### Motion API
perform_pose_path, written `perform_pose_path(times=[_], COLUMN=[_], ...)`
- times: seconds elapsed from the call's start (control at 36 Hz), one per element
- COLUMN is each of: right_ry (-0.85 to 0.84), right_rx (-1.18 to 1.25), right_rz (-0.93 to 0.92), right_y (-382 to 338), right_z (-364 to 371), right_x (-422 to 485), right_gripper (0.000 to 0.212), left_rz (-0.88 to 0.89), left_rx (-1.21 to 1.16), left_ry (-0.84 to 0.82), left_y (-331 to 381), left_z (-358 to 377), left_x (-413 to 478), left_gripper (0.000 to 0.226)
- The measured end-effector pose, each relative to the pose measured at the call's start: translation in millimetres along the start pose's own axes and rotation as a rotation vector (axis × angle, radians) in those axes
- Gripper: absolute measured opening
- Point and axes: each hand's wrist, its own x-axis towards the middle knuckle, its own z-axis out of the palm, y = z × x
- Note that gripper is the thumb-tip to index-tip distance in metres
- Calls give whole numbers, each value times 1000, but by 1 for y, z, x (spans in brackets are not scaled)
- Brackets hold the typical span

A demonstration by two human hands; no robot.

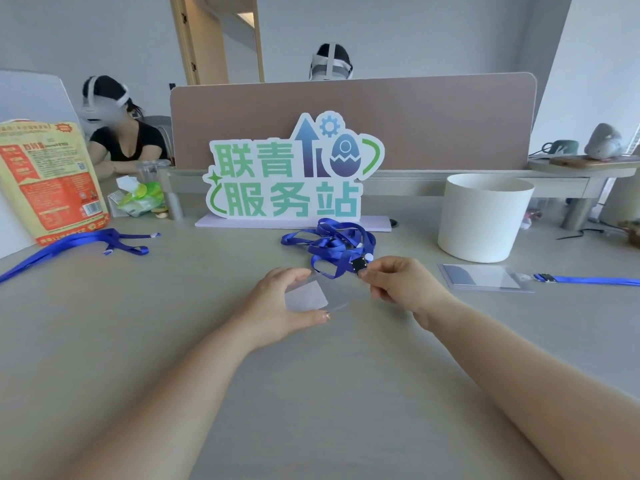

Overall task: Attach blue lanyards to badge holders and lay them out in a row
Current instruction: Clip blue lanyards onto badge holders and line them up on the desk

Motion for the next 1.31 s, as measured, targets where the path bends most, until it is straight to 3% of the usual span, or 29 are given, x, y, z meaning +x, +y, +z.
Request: perform_pose_path(times=[0.31, 0.36, 0.53, 0.72, 0.86, 0.94, 1.11, 1.31], right_ry=[-95, -93, -75, -134, -159, -199, -136, -134], right_rx=[260, 262, 262, 299, 316, 246, 235, 371], right_rz=[42, 43, 37, -11, -34, -43, -82, -75], right_y=[0, 3, 6, 6, 9, 10, 8, 5], right_z=[-3, -2, 0, 0, 2, 3, 5, 6], right_x=[0, 1, 3, 2, 2, 1, -1, -6], right_gripper=[13, 6, 12, 5, 21, 13, 23, 15], left_rz=[34, 35, 30, 65, 59, 51, 79, 71], left_rx=[-109, -100, -77, -86, -130, -145, -150, -153], left_ry=[-17, -25, -37, -72, -66, -69, -99, -86], left_y=[5, 4, 3, 6, 7, 7, 10, 7], left_z=[-3, -2, -2, -2, -4, -5, -5, -5], left_x=[-2, -2, -3, -4, -5, -5, -6, -5], left_gripper=[64, 67, 73, 57, 60, 67, 73, 72])
